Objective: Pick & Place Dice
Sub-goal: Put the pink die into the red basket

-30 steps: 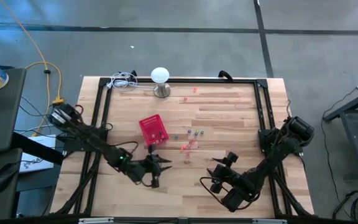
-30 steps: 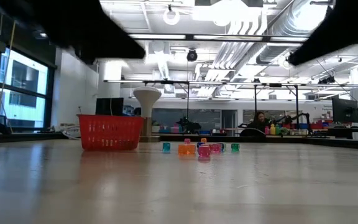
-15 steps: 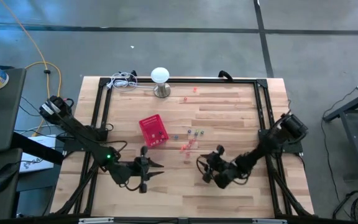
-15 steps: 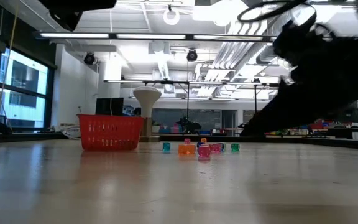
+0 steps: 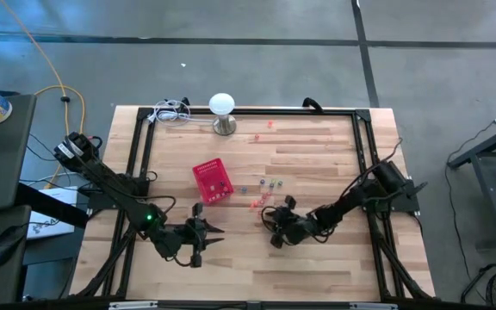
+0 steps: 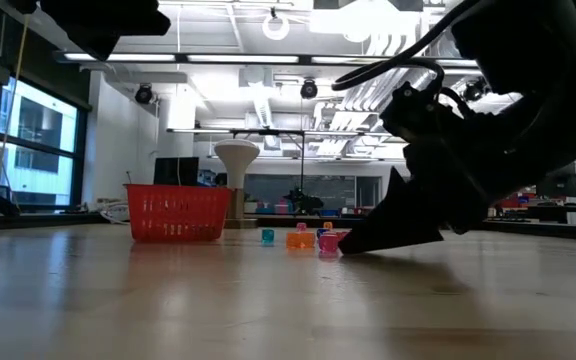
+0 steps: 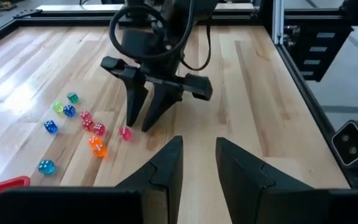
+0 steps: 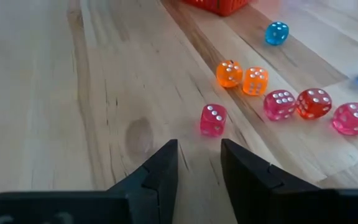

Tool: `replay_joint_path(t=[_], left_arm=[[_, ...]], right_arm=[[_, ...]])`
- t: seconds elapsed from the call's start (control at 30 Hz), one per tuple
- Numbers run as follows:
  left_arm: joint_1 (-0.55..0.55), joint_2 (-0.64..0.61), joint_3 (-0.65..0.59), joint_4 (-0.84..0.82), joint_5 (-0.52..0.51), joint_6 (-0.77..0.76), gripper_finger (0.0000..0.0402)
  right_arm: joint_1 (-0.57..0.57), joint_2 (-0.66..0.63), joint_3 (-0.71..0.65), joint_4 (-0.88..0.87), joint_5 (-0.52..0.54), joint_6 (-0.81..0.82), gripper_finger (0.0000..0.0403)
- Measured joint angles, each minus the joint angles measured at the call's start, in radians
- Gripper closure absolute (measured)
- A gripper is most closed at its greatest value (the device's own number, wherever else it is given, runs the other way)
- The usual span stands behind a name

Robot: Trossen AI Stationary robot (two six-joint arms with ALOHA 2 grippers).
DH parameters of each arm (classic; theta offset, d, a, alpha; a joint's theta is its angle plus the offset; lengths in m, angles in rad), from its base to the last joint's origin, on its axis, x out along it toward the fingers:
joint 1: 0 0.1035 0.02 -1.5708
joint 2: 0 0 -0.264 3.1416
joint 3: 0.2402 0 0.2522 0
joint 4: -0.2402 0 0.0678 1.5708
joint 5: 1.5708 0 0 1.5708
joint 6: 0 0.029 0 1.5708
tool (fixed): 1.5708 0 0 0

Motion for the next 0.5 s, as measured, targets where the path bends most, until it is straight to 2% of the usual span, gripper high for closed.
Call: replay_joint_path(t=[0.5], left_arm=[[0.007, 0.000, 0.000, 0.002, 0.000, -0.012, 0.0311]], right_arm=[[-0.076, 0.004, -0.001, 0.027, -0.045, -0.119, 0.0289]])
